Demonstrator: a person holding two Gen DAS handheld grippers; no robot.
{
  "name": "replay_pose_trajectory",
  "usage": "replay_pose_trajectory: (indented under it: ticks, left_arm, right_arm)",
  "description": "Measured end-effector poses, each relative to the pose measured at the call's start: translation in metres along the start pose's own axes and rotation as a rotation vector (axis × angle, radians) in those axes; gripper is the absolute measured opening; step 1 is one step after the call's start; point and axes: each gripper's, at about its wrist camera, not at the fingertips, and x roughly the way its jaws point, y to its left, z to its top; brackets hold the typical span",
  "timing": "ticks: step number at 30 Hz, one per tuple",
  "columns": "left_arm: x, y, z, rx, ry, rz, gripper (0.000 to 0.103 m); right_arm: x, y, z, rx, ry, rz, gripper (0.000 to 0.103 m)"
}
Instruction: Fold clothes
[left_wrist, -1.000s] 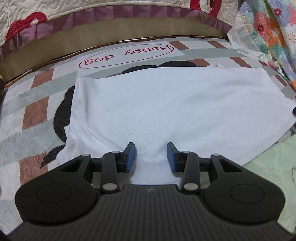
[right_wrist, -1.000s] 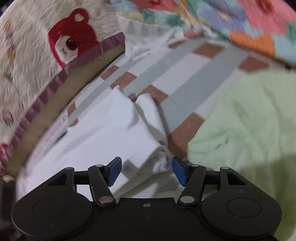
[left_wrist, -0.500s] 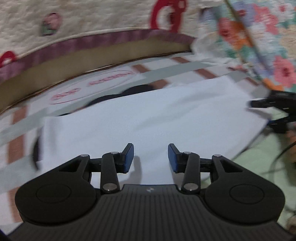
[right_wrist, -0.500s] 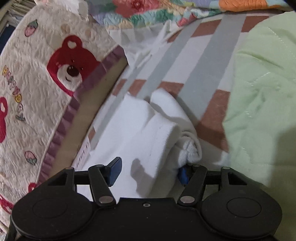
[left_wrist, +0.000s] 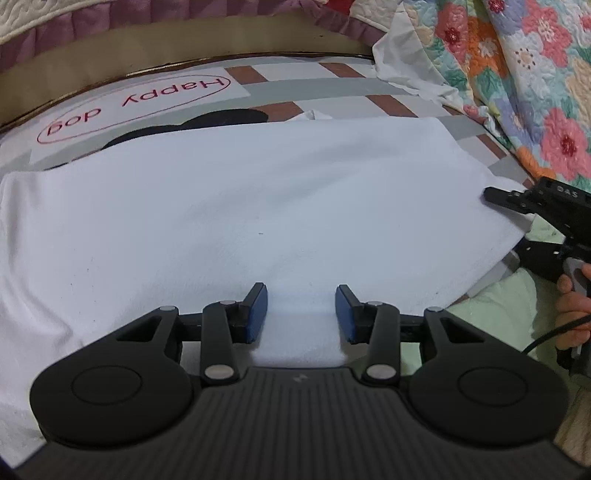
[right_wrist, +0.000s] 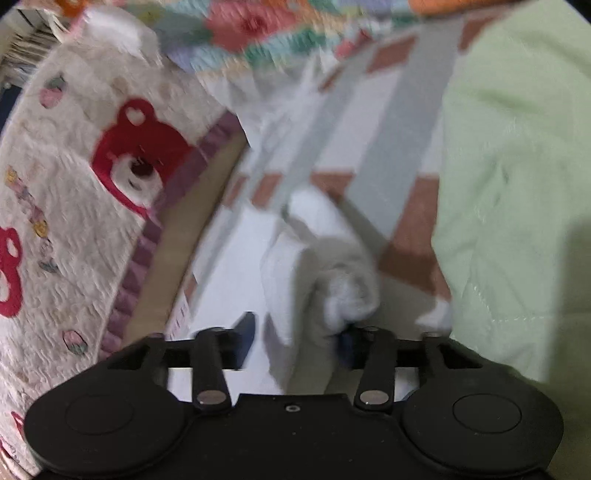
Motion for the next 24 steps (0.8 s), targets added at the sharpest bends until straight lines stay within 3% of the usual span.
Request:
replay_pose_trajectory:
  ticks: [3,6,10,13,24]
  left_arm:
    - [-0.001,-0.002,0.0,0.02,0.002,0.015,0.04]
    - [-0.019,0.006,0.001,0.05,-0.023,0.084,0.038]
    - [-0.047,0.041,-0.003,0.039,-0.044,0.187,0.037]
    - [-0.061,0.086,-0.015,-0.105,-0.022,0.242,0.037]
    - [-0.107,0.164,-0.057,-0.272,-0.146,0.324,0.041]
  right_arm:
    - [0.0,0.004,0.0,-0.055,-0.015,0.012,0.055]
    - [0.0,0.008,0.0,-0.11,-0.03,0.024,0.028]
    - [-0.001,0.017,-0.001,-0.204,-0.052,0.032,0.026]
    - [-0.006,0.027,-0.004,-0.276,-0.065,0.007,0.026]
    - [-0.02,0.078,-0.021,-0.543,-0.111,-0.093,0.026]
